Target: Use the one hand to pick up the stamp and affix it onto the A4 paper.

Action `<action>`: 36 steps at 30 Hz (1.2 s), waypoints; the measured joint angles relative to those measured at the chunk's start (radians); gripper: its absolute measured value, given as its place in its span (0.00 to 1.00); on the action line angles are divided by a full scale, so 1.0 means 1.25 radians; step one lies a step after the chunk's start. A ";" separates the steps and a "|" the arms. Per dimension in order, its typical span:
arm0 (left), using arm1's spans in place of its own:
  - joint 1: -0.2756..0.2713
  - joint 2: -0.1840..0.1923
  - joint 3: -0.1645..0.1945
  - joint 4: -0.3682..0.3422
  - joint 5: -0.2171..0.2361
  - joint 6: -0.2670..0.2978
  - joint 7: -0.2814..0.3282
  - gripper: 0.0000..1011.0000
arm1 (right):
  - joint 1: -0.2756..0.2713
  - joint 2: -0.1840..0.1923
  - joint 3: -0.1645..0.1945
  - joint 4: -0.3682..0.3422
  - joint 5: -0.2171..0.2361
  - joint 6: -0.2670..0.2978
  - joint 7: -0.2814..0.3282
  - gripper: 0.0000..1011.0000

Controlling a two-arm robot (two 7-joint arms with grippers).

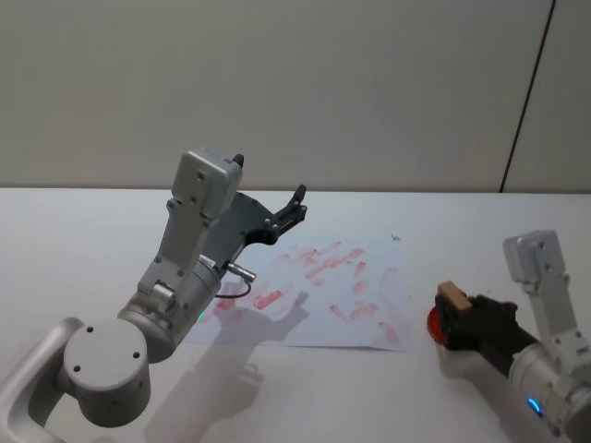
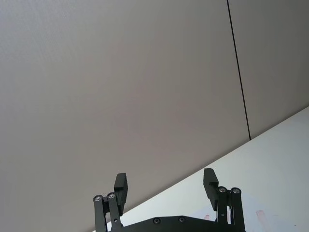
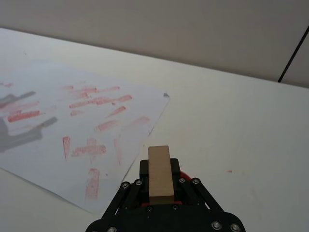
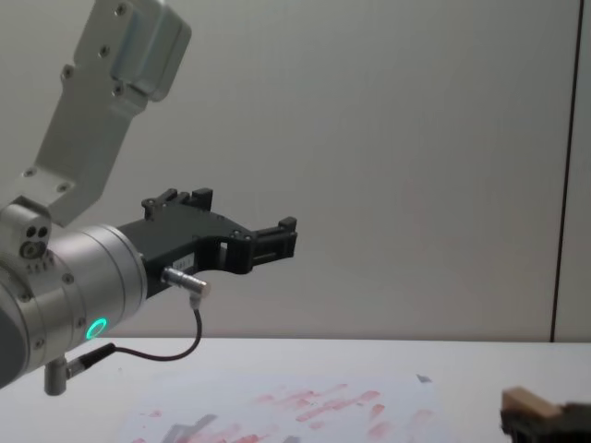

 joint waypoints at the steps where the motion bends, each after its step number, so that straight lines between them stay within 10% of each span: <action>1: 0.000 0.000 0.000 0.000 0.000 0.000 0.000 0.99 | 0.002 -0.001 0.000 -0.001 0.000 -0.003 0.001 0.22; 18: 0.000 0.000 0.000 0.000 0.000 0.000 0.000 0.99 | 0.078 -0.061 -0.026 -0.002 -0.017 -0.016 0.077 0.22; 36: 0.000 0.000 0.000 0.000 0.000 0.000 0.000 0.99 | 0.165 -0.123 -0.072 0.159 -0.139 0.062 0.137 0.22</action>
